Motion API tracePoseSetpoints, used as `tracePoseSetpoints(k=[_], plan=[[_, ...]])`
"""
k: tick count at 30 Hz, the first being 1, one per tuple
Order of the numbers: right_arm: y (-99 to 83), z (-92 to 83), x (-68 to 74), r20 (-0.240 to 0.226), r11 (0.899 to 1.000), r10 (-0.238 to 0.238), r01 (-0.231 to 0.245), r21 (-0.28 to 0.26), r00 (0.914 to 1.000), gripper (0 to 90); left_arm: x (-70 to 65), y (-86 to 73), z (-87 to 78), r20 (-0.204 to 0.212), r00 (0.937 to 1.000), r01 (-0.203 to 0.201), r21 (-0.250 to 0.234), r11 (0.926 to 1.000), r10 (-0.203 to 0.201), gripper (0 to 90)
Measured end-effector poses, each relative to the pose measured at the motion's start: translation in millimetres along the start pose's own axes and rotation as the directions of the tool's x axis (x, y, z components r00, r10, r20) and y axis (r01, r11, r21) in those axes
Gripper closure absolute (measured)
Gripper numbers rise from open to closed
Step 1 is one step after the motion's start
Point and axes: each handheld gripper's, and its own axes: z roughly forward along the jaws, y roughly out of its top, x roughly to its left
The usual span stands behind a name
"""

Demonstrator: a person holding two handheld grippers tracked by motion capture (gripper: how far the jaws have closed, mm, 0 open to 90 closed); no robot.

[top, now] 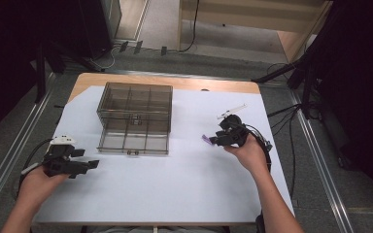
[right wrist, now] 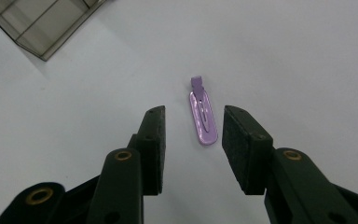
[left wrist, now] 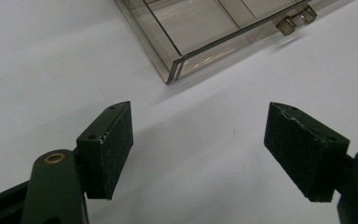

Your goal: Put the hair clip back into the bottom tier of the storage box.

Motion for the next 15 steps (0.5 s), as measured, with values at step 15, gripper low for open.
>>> tracePoseSetpoints(k=[15], plan=[[4.3,15.7,-4.9,0.001,0.996,-0.021,0.02,0.089,0.9998,62.7,-0.6,-4.1,-2.8,-0.002,1.0,0.005,-0.006,1.0,-0.005,24.5]])
